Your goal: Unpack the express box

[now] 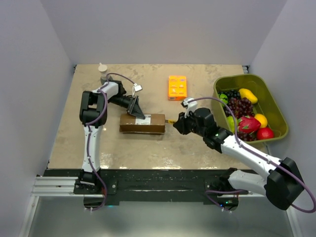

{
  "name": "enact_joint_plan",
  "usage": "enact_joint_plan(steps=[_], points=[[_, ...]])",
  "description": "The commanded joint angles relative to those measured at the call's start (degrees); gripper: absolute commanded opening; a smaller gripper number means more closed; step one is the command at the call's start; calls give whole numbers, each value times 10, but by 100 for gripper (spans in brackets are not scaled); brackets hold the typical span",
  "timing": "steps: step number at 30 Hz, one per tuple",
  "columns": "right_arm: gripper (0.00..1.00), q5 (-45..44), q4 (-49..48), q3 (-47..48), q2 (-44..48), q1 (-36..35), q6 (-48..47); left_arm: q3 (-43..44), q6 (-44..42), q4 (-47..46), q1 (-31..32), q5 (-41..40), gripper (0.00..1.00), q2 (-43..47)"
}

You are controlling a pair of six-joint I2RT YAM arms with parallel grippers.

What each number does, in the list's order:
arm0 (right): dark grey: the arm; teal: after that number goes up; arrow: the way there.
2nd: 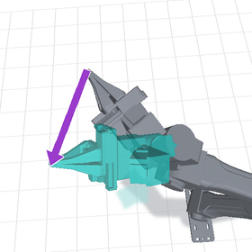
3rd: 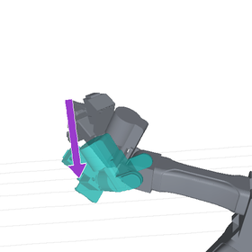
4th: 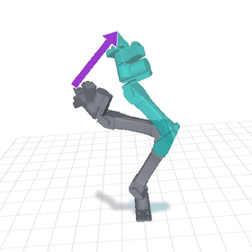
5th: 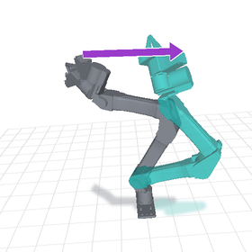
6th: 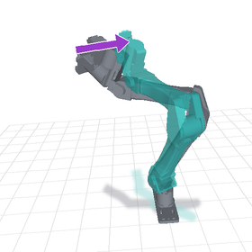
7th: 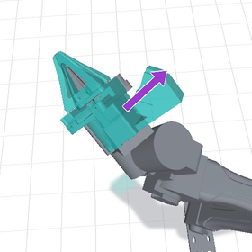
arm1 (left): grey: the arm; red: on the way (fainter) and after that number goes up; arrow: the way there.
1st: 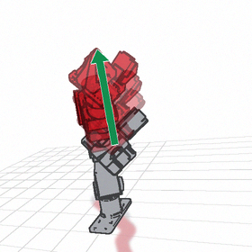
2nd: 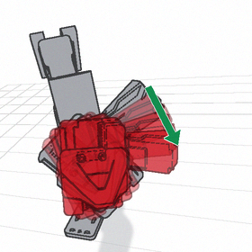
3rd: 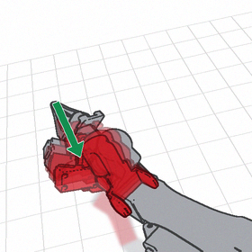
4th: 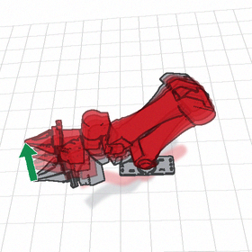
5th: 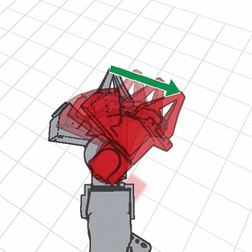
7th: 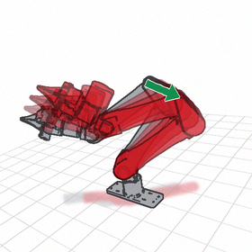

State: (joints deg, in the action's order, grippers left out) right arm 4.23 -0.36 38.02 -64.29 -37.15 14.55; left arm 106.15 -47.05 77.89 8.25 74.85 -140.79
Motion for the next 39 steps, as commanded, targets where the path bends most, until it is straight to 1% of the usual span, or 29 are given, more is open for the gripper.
enact_joint_plan(steps=[1, 6, 9, 11, 14, 16, 19, 20, 21, 23, 24, 26, 28, 30, 31, 32, 33, 34, 36, 37, 39], points=[[0, 18, 2, 17, 16, -21, -40, -8, -16, -26, -6, -40, 77, -22], [0, 17, 21, 10, 22, -38, -50, -8, -14, -26, -7, -43, 77, -21], [0, -4, 26, 14, 7, -50, -51, -9, -15, -27, -7, -44, 77, -21], [0, -26, 55, 32, 1, -50, -49, -11, -14, -27, -7, -49, 77, -19], [0, -32, 103, 54, 2, -50, -43, -15, -9, -30, -7, -58, 75, -19], [0, -41, 149, 71, 1, -50, -20, -18, 8, -43, -7, -67, 73, -16], [0, -41, 193, 89, 2, -53, -6, -22, 8, -41, -8, -71, 71, -12], [0, -41, 196, 88, 0, -53, -8, -20, -4, -36, -9, -61, 71, -11], [0, -41, 198, 87, 0, -54, -7, -10, -22, -25, -10, -52, 76, -8], [0, -43, 179, 73, -1, -54, -10, 1, -51, -25, -10, -45, 83, 15], [0, -43, 169, 68, -4, -54, -14, 10, -62, -25, -10, -42, 89, 25], [0, -43, 140, 68, -28, -54, -18, 22, -76, -25, -10, -32, 93, 53], [0, -47, 117, 91, -56, -54, -31, 40, -85, -27, -9, -32, 98, 79], [0, -48, 96, 109, -100, -54, -48, 36, -91, -28, -9, -44, 100, 97], [0, -48, 69, 129, -115, -54, -51, 29, -99, -34, -9, -50, 100, 115], [0, -48, 54, 142, -152, -53, -53, 19, -103, -39, -9, -68, 100, 125], [0, -50, 41, 155, -169, -54, -62, -7, -106, -44, -9, -79, 100, 136], [0, -58, 21, 188, -190, -55, -66, -21, -108, -63, -9, -90, 100, 158], [0, -93, 8, 218, -228, -54, -80, -69, -104, -94, -9, -126, 100, 184], [0, -106, 5, 238, -233, -55, -96, -85, -97, -128, -9, -135, 100, 211], [0, -117, -7, 245, -230, -55, -115, -126, -90, -159, -8, -157, 100, 234]])
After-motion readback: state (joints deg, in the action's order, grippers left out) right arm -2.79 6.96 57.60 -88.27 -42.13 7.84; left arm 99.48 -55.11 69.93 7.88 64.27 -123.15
